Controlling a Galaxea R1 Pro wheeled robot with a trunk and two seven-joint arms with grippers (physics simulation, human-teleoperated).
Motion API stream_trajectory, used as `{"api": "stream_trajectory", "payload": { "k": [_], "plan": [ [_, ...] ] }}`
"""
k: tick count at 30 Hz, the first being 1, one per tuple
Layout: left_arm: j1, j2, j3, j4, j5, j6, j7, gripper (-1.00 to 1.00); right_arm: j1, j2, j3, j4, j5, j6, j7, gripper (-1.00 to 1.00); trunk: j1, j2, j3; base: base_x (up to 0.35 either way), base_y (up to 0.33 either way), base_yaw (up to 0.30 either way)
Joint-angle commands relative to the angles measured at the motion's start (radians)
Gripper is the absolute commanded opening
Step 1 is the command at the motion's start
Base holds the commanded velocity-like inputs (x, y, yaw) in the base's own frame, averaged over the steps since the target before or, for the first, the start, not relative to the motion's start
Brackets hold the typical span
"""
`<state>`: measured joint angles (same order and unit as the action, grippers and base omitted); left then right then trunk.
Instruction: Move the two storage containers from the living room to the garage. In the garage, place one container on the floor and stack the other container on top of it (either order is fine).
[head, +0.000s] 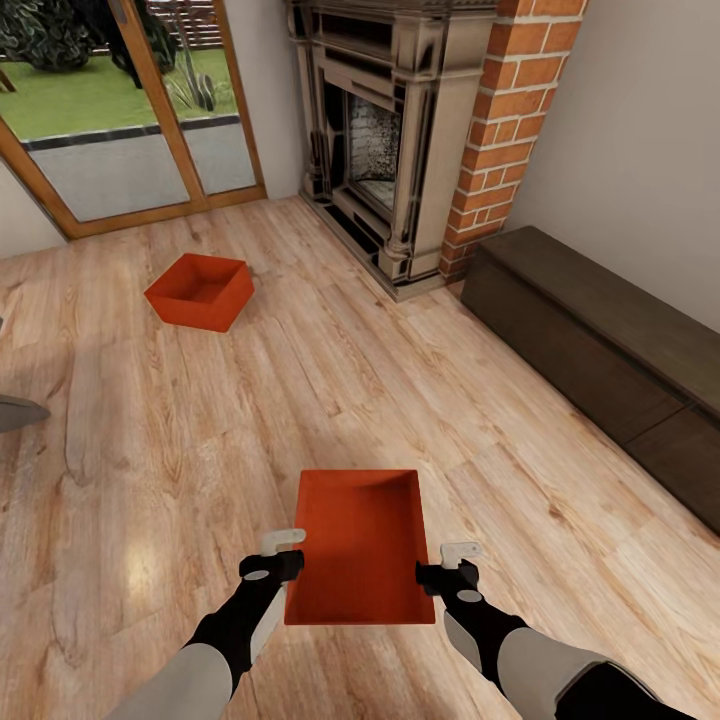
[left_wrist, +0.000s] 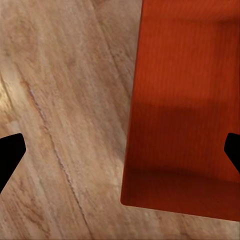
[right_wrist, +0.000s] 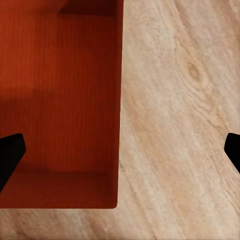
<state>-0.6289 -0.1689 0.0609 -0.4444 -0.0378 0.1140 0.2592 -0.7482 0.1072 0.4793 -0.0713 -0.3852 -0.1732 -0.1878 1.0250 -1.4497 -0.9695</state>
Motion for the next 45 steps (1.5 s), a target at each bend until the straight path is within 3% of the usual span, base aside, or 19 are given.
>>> {"api": "stream_trajectory", "payload": {
  "k": [1, 45],
  "plan": [
    [0.0, -0.001, 0.005, -0.002, -0.004, 0.006, 0.0, 1.0, 0.0, 0.0, 0.009, 0.001, -0.009, -0.003, -0.003, 1.0, 0.004, -0.007, -0.004, 0.0, 0.0, 0.0],
    [0.0, 0.006, -0.003, 0.017, -0.011, 0.006, -0.004, 1.0, -0.001, 0.0, 0.007, 0.001, -0.009, -0.028, -0.004, 1.0, 0.172, -0.315, -0.142, 0.0, 0.0, 0.0]
  ]
}}
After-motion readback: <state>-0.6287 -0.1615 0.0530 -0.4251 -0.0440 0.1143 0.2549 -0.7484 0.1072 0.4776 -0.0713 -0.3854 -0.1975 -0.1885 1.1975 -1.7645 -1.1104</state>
